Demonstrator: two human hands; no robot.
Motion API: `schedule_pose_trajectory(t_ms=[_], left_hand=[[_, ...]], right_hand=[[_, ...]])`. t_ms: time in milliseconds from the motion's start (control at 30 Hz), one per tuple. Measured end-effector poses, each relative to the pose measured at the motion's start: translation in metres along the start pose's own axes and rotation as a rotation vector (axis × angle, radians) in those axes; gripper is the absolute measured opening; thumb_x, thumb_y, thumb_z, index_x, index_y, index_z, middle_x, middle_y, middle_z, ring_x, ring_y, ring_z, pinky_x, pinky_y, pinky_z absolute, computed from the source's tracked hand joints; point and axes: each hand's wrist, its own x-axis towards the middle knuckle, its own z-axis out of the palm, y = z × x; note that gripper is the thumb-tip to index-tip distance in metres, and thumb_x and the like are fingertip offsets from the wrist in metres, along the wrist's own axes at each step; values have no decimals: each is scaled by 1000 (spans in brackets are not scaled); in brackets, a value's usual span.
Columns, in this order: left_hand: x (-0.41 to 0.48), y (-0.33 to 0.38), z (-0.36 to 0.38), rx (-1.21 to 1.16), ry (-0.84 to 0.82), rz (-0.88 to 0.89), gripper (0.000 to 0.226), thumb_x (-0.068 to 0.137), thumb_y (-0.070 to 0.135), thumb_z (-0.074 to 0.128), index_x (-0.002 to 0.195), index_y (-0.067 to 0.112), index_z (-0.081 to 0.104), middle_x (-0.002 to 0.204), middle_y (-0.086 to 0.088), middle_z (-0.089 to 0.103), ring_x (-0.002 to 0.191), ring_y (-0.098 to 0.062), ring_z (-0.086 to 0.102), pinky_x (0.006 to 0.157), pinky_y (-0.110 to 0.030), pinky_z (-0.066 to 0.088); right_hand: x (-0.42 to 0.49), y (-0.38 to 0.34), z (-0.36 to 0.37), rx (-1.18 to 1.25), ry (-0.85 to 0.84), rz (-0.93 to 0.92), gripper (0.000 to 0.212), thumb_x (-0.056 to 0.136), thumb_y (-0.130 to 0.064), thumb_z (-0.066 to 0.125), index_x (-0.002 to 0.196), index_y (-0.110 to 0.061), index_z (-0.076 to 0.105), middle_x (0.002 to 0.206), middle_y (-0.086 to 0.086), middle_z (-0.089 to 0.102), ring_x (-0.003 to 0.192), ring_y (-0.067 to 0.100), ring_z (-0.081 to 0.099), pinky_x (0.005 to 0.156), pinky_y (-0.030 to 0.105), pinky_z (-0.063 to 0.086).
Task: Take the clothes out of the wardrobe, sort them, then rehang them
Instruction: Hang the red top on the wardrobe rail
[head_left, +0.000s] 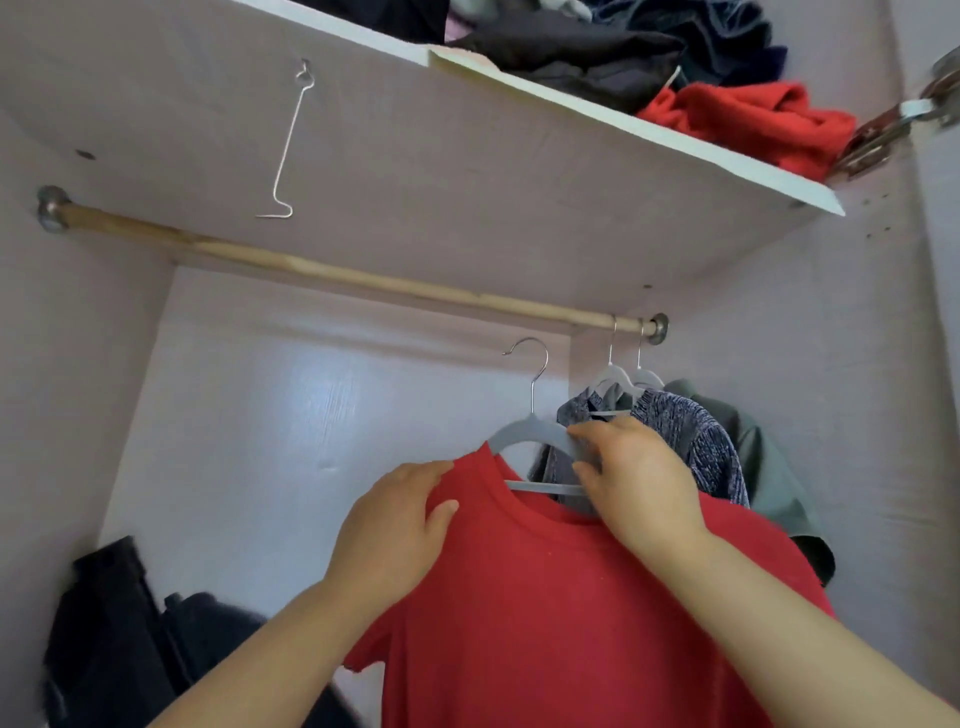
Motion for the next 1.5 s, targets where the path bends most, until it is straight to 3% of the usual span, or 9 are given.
schedule_pose_trajectory(t_ms=[433, 600, 1033, 1267, 1500], left_hand=[[78, -30, 10, -88, 101, 42, 41, 92, 29, 52, 132, 26, 46, 121, 7, 55, 107, -9, 52, 87, -21, 39], [93, -22, 12, -83, 103, 46, 42, 92, 29, 52, 133, 27, 45, 122, 6, 54, 109, -12, 51, 89, -23, 40], [107, -4, 24, -58, 143, 96, 42, 92, 32, 51, 133, 30, 43, 121, 9, 53, 109, -9, 50, 91, -24, 40], [98, -13, 34, -25, 88, 65, 42, 92, 33, 50, 133, 30, 42, 122, 9, 53, 110, -9, 50, 91, -22, 39], [92, -20, 48, -35, 47, 42, 43, 92, 31, 52, 134, 28, 43, 123, 6, 54, 110, -10, 51, 92, -24, 39]], right_hand=[[109, 28, 9, -91, 141, 96, 33, 82, -7, 53, 111, -19, 65, 106, 13, 60, 97, 33, 57, 73, 35, 46], [130, 54, 10, -69, 110, 140, 33, 83, -9, 54, 111, -21, 66, 105, 11, 63, 94, 31, 59, 70, 32, 45], [158, 77, 37, -44, 28, 143, 32, 82, -6, 53, 108, -17, 68, 101, 11, 65, 94, 30, 60, 69, 30, 45], [138, 88, 64, -37, -7, 95, 25, 87, -16, 55, 109, -17, 67, 102, 16, 59, 93, 33, 58, 74, 34, 45], [131, 95, 72, -1, -4, 49, 28, 81, -11, 62, 109, -14, 65, 100, 13, 60, 93, 28, 54, 75, 32, 39]])
